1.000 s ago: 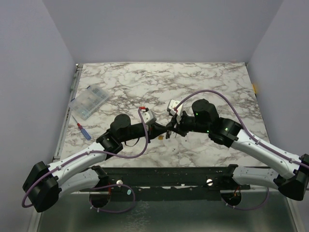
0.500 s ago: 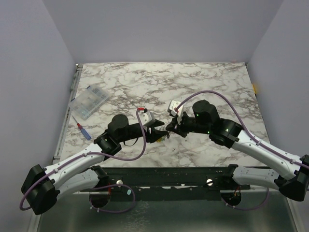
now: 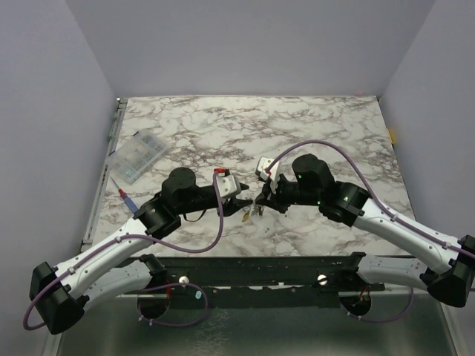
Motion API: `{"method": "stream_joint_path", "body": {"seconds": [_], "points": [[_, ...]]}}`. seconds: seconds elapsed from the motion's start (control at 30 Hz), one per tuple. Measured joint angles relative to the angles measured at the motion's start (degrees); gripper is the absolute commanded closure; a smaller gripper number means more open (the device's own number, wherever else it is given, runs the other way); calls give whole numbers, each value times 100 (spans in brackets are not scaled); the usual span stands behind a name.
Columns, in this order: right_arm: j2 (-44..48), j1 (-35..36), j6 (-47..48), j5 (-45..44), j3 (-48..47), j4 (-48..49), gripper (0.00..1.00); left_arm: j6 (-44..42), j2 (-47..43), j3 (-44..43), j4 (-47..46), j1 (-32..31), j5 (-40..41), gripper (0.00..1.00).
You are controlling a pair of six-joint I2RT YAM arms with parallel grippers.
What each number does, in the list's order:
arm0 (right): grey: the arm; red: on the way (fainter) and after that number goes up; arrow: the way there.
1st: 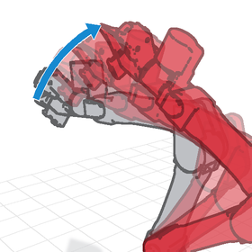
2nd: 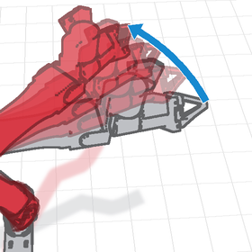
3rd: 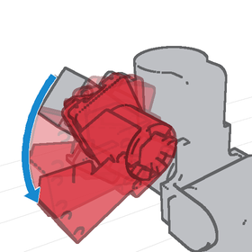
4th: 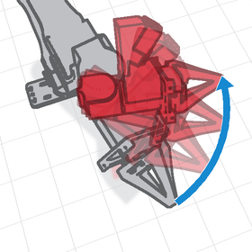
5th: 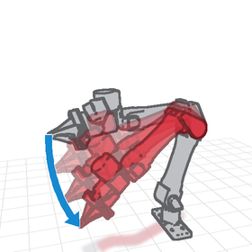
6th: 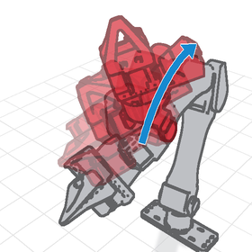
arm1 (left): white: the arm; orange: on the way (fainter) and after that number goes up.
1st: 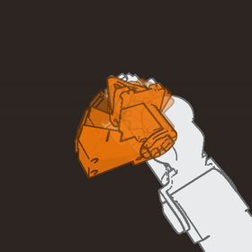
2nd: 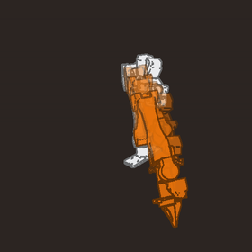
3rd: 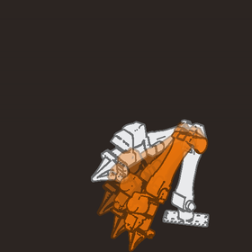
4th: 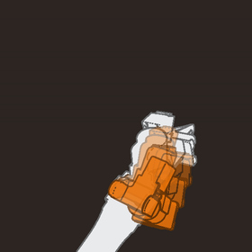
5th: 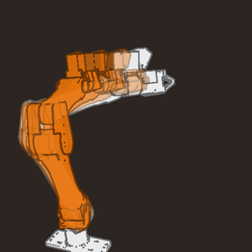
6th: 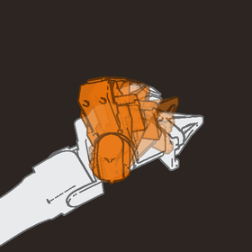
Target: Put the keys on the keyring
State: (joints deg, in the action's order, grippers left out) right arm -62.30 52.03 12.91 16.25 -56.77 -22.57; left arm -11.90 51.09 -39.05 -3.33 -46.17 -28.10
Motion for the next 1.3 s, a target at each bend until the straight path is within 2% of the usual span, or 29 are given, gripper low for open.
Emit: {"method": "stream_joint_path", "body": {"seconds": [0.1,0.23,0.53,0.73,1.1,1.3], "points": [[-50,0,22,116,0,-122,99,-354,26,-424,498,2,0,62],[-52,0,61,229,0,-247,99,-660,138,-831,901,2,-20,63],[184,0,116,501,0,-372,99,-994,581,-977,1390,2,-721,65],[549,0,157,643,81,-369,99,-1106,850,-1207,1491,4,-1244,72],[682,0,170,697,243,-374,99,-1132,1119,-1228,1537,4,-1685,72],[800,0,164,699,297,-354,99,-1158,1180,-1228,1532,4,-1845,77]]}}
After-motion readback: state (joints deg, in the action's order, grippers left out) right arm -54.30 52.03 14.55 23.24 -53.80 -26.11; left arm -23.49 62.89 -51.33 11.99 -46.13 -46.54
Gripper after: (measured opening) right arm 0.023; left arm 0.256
